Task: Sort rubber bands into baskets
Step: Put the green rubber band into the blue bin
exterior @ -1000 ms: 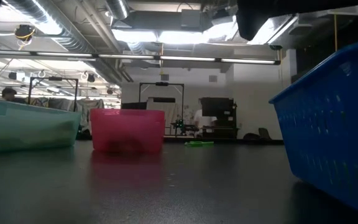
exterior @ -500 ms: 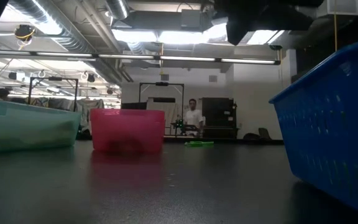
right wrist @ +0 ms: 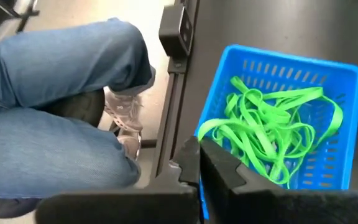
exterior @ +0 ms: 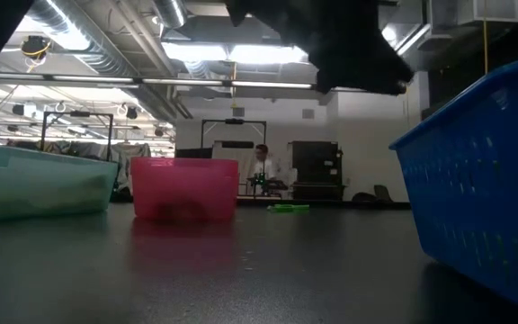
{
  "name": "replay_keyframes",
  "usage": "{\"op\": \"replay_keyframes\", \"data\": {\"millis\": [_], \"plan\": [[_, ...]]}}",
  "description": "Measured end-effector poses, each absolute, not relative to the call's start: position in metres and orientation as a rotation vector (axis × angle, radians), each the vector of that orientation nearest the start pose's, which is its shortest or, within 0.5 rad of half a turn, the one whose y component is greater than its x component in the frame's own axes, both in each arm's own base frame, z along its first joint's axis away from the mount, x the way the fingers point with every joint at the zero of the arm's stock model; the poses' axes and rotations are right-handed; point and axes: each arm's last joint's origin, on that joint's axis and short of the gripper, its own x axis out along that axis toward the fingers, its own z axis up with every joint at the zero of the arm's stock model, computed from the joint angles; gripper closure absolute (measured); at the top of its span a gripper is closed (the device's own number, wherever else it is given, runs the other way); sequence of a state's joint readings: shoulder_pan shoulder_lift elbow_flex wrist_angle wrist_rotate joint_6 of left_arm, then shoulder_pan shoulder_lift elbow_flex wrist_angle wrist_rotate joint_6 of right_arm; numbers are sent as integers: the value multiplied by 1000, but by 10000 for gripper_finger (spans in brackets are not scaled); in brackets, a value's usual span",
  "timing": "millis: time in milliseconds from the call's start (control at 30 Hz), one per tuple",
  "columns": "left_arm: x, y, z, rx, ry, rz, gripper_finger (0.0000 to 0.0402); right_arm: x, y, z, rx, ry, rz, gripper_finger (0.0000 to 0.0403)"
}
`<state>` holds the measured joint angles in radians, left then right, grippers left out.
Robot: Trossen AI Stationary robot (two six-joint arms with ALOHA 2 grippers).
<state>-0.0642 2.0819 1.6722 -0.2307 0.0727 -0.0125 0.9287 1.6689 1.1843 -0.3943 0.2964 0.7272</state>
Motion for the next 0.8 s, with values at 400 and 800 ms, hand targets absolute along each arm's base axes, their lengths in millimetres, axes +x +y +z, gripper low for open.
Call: {"op": "replay_keyframes", "data": {"millis": [400, 800], "plan": [[470, 40, 229, -15, 700, 1, 251, 222, 276, 224, 149, 902, 271, 395], [452, 99, 220, -60, 828, 164, 251, 244, 257, 223, 236, 992, 307, 330]]}}
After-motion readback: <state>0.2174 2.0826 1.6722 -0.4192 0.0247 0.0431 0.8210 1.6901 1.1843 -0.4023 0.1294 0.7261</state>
